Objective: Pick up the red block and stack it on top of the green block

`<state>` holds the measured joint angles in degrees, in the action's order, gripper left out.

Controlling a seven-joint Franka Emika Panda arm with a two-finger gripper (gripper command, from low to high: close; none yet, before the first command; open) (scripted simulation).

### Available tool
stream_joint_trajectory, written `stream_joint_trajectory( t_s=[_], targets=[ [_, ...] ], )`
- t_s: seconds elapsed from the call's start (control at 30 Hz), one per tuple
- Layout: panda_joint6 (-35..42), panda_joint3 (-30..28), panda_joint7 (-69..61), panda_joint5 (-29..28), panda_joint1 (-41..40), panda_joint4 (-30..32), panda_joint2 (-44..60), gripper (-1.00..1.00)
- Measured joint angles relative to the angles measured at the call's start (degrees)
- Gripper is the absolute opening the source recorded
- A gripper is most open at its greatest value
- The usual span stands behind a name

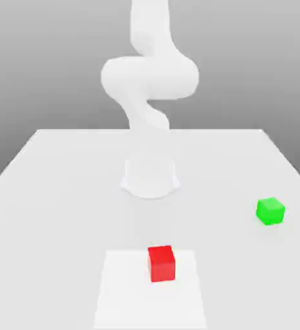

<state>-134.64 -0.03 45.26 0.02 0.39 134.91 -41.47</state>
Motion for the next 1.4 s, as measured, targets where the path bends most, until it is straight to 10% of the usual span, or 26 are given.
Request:
stream_joint_trajectory(
  t_s=[0.6,0.83,0.87,1.4],
  targets=[
    [-24.83,0.37,-4.78,0.04,2.81,25.61,38.58,0.00],
    [-36.97,0.05,-4.98,0.00,3.18,24.98,53.18,0.00],
    [-37.98,0.04,-4.97,-0.01,3.19,24.82,54.35,-1.00],
    [-25.35,2.04,-4.36,1.62,5.46,26.86,39.42,-1.00]
  ],
)
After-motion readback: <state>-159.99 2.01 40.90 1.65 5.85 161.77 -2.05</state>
